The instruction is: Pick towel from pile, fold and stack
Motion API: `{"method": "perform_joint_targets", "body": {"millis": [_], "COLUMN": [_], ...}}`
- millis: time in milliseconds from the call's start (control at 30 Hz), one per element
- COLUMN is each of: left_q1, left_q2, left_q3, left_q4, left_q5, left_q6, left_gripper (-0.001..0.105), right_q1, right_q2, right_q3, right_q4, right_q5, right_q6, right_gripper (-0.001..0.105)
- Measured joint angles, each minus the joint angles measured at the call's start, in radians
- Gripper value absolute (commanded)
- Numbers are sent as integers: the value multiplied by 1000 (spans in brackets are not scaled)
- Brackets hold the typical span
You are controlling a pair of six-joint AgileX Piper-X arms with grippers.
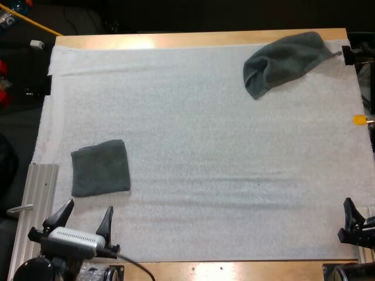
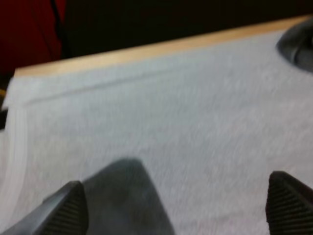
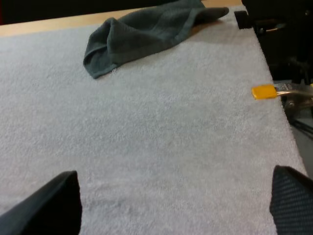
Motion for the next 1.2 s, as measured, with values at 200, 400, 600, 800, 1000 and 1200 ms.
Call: {"method": "perform_joint_targets", "body": {"millis": [200, 400, 600, 800, 1000, 1200], "left_q1": [-63, -149, -231, -307, -317, -317], "left_q2": [56, 135, 201, 266, 304, 310], "left_q3": [-69, -140, -182, -216, -233, -233], "left_q4": [-47, -52, -80, -85, -97, -112], "left_q5": [57, 61, 94, 108, 118, 130], "left_q6": [-8, -8, -8, -14, -15, -15], "left_gripper": [71, 71, 71, 71, 71, 71], "right_q1": [0, 0, 0, 0, 0, 0], "right_q2": [115, 217, 307, 402, 508, 668], "right_q3": [-89, -177, -279, -328, -330, -330], "right_q4": [16, 18, 18, 17, -78, -247], "right_q5": [-141, -267, -385, -468, -475, -467], "right_q6": [-1, -1, -1, -1, 16, 81], "right_gripper": [76, 76, 76, 76, 76, 76]}}
